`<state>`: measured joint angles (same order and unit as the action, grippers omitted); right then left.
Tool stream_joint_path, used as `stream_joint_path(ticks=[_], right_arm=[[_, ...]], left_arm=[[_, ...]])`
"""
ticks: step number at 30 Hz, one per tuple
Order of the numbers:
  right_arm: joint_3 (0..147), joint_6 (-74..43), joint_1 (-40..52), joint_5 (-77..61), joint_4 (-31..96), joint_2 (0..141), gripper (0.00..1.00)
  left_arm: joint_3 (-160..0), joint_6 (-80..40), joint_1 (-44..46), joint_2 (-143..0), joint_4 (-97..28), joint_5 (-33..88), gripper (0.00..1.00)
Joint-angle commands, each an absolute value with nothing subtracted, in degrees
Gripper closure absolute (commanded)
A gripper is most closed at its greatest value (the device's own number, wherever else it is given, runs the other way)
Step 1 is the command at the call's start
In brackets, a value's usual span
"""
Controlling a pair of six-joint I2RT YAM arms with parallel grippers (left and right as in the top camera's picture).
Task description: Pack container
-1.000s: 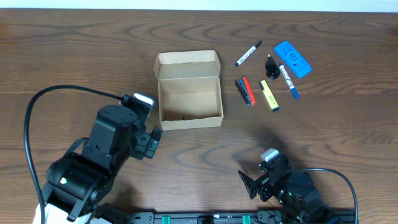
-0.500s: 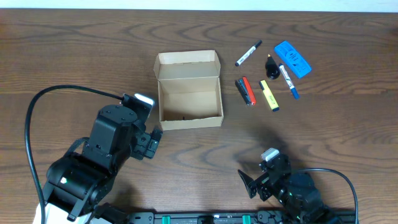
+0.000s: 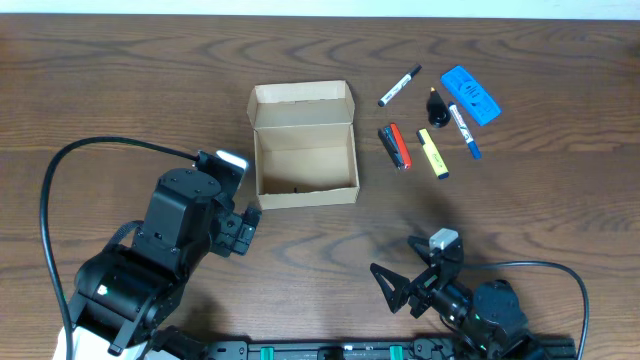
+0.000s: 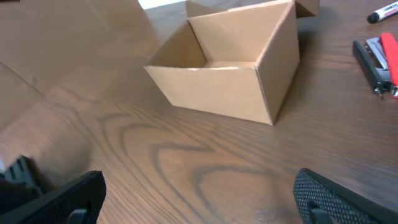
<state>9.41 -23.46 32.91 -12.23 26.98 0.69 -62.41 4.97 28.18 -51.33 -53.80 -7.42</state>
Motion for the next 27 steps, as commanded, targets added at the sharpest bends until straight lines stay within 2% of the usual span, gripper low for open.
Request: stream_joint_path(ticks=[1,6,10,18,27], right_arm=[[9.2,-26.4,33.0,-13.1,26.8,0.6,0.01],[9.8,-29.3,31.3,-13.3,25.2,5.2,0.01],[13.5,-26.6,29.3,-13.3,22.7,13.3,0.01],[31.7,-11.5,19.8,-13.3,23.3,36.7,0.01],[60.5,6.8,5.1,-13.3,33.2,65.3,0.01]], left_arm=[[-63.1,6.0,28.1,-51.4,-54.0,-6.8,0.05],[-63.1,6.0,28.1,-51.4,-54.0,-6.8,0.05],[-63.1,6.0,28.1,-51.4,-54.0,-6.8,0.05],[-63.1,6.0,28.1,-51.4,-54.0,-6.8,0.05],[-63.1,6.0,28.1,-51.4,-54.0,-6.8,0.05]])
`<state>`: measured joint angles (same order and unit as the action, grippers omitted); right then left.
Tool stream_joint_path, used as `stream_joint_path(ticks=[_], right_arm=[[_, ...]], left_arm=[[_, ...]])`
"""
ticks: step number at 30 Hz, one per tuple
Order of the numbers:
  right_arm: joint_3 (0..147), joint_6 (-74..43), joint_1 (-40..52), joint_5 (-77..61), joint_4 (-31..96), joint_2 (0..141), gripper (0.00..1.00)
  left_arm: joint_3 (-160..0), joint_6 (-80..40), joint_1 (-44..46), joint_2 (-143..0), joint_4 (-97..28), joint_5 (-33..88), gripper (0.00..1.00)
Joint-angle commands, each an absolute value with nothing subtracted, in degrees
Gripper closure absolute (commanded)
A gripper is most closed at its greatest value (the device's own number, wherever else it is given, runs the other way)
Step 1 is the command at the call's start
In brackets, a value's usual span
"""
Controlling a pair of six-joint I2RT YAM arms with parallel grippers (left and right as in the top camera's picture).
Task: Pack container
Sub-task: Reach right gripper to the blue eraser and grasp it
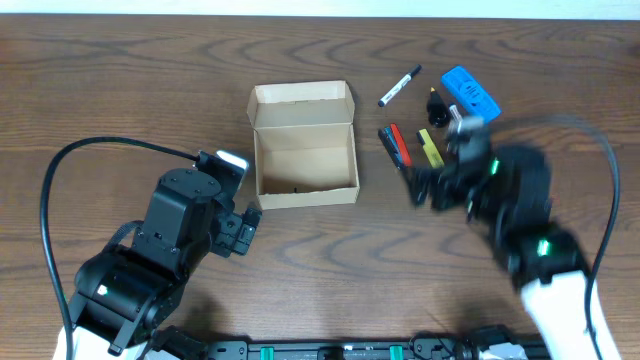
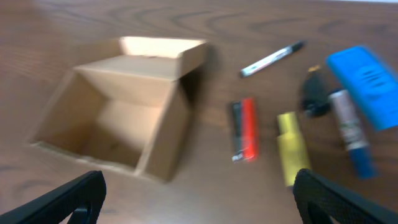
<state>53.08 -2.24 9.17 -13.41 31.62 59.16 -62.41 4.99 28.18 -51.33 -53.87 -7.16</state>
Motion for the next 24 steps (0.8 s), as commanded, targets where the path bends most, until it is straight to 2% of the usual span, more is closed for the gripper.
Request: stream_joint_path(ticks=[1,5,11,24], right_arm=[[63.4,7.8,3.5,-13.3,34.2,68.0,0.01],[74.6,14.7,-3.3,-12.3,35.4,80.1,0.01],[84.6,23.0,-7.4,-7.4,35.3,93.8,0.01],[97.8,28.0,-10.9,-12.5,32.2,117.6,0.01]], left_arm=[[-63.1,6.0,28.1,-51.4,-54.0,-6.8,0.05],[-63.1,6.0,28.1,-51.4,-54.0,-6.8,0.05],[-63.1,6.0,28.1,-51.4,-54.0,-6.8,0.05],[-63.1,6.0,28.1,-51.4,-54.0,-6.8,0.05]])
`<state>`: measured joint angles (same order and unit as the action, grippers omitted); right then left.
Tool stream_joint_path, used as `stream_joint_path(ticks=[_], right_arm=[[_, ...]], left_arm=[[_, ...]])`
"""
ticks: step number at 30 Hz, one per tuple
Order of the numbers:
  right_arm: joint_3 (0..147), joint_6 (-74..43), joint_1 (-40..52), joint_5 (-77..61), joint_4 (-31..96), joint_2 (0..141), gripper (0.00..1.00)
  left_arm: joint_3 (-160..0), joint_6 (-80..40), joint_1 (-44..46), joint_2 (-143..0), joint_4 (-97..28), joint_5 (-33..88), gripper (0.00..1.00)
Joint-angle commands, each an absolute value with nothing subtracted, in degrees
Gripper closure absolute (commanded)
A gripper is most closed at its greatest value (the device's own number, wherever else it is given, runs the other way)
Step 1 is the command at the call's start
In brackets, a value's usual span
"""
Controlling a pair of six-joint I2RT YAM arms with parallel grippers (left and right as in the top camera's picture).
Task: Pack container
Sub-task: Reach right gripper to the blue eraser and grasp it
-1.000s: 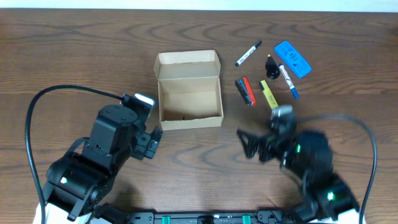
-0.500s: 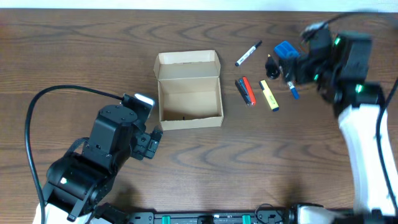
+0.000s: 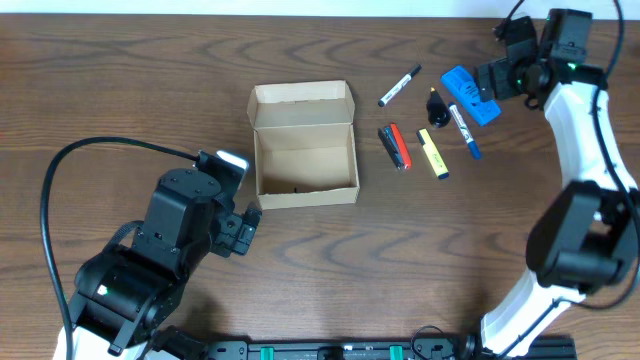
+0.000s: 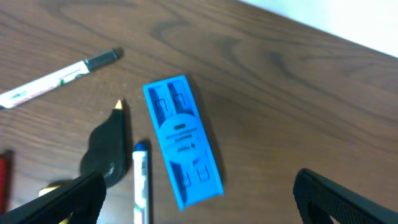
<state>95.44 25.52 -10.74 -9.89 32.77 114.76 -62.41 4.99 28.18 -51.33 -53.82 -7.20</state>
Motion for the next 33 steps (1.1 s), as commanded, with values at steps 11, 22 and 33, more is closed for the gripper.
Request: stream_joint_path(ticks=[11,22,33], right_arm=[[97.9,30.5,-10.8,-15.5,26.1,127.8,0.01],[97.9,30.5,-10.9,-15.5,20.7,133.2,0.04],[97.9,30.5,-10.9,-15.5,19.8,135.0,0.18]], left_arm=[[-63.1,6.0,28.1,-51.4,-54.0,-6.8,0.05],[-63.1,6.0,28.1,-51.4,-54.0,-6.8,0.05],[-63.1,6.0,28.1,-51.4,-54.0,-6.8,0.05]])
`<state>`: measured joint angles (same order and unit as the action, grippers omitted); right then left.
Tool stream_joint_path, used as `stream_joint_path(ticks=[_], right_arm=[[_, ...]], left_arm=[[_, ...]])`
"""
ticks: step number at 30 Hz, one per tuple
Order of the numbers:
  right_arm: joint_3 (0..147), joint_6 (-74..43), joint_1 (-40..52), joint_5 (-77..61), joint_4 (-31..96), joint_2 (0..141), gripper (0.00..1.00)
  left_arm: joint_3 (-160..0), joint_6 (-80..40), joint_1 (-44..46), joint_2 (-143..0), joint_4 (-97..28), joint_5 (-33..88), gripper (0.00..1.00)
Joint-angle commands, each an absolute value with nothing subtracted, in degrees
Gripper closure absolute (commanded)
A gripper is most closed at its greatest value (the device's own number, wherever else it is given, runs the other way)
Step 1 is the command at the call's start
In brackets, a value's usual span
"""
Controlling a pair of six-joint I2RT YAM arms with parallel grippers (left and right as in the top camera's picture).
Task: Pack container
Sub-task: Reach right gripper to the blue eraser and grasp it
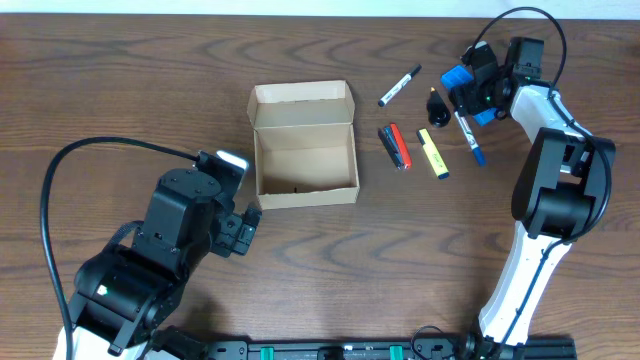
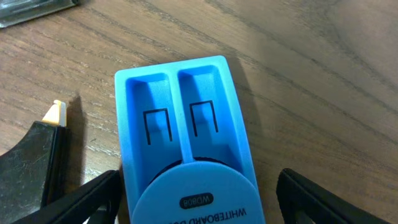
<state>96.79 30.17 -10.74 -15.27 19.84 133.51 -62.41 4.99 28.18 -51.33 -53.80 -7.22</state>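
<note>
The open cardboard box (image 1: 305,150) stands mid-table with its flap up at the back. To its right lie a white marker (image 1: 400,86), a red-and-black tool (image 1: 394,146), a yellow highlighter (image 1: 432,153), a black item (image 1: 436,108) and a blue marker (image 1: 466,130). My right gripper (image 1: 472,92) is down over the blue whiteboard eraser (image 1: 457,77). In the right wrist view the gripper (image 2: 199,182) is open, with the eraser (image 2: 183,124) between its fingers (image 2: 81,202). My left gripper (image 1: 240,228) rests near the box's front left corner.
The black item (image 2: 31,162), with its cream tip, lies just left of the eraser, close to my left-hand finger. The left arm's black cable (image 1: 60,190) loops over the table's left side. The table's far edge runs just behind the eraser.
My right gripper was above the eraser near the far right corner. It is now low over the eraser, fingers on either side. The left arm and the other items have not moved.
My right gripper started near the front edge, facing the box. It then stood above the pens right of the box, then high over the blue eraser at the back right. Now it straddles the eraser, open. The left arm stayed still throughout.
</note>
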Motion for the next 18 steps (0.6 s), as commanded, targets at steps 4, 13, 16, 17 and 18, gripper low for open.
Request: stream_joint_path(ticks=[4,13,16,17,18], right_arm=[[97.9,30.5,-10.9,-15.5,19.9,135.0,0.28],[97.9,28.9,-10.9,-15.5,19.9,135.0,0.45],[98.0,26.5,-10.9,-15.5,19.6,134.9,0.50],[98.1,25.5,-10.9,-15.5,19.6,134.8,0.51],[98.3,24.5,-10.9,-15.5,19.7,134.6,0.52]], left_arm=[[-63.1,6.0,28.1,-51.4,-54.0,-6.8,0.05],[-63.1,6.0,28.1,-51.4,-54.0,-6.8,0.05],[-63.1,6.0,28.1,-51.4,-54.0,-6.8,0.05],[-63.1,6.0,28.1,-51.4,-54.0,-6.8,0.05],[-63.1,6.0,28.2,-51.4,-54.0,-6.8,0.05]])
